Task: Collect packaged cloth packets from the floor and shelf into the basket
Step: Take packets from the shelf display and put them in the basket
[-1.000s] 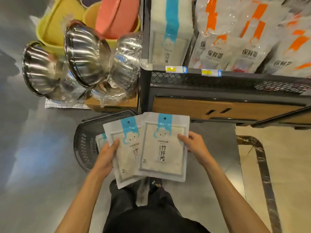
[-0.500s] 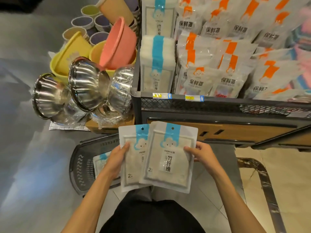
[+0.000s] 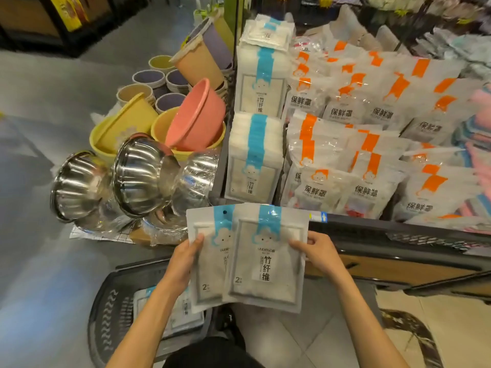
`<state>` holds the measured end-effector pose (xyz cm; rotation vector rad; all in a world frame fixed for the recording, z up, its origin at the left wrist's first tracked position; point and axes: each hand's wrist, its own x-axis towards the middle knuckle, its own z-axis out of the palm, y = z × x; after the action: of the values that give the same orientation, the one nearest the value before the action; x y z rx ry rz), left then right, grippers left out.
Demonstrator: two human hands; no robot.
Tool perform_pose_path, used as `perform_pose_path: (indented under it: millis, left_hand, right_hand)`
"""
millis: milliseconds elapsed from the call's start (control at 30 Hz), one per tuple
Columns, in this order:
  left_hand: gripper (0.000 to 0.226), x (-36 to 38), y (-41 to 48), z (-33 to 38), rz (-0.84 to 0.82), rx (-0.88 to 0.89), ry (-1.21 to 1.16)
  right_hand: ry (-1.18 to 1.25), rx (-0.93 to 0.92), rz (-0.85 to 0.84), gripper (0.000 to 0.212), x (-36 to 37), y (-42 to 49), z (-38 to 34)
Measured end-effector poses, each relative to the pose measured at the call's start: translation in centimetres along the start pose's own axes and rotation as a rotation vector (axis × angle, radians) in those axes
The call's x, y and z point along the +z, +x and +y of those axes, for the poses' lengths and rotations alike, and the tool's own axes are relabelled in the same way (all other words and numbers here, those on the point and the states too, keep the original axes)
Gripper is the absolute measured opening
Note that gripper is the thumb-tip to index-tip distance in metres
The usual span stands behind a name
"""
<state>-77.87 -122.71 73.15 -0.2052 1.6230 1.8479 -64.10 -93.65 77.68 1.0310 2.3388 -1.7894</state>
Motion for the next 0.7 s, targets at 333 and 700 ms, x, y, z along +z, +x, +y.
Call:
perform_pose_path:
  millis: [333,700]
  left_hand:
    - [0.034,-1.1,6.7,4.0,0.095,0.070,-0.047]
    - [0.021,-3.9,9.6,8.0,0.261,0.167,-0.190]
  right_hand:
    - [0.043,-0.063,0.007,0.019,0.5,7.9,-5.1]
    - [-0.006,-0.230,0.155,0.010,-2.0,14.6,-11.2]
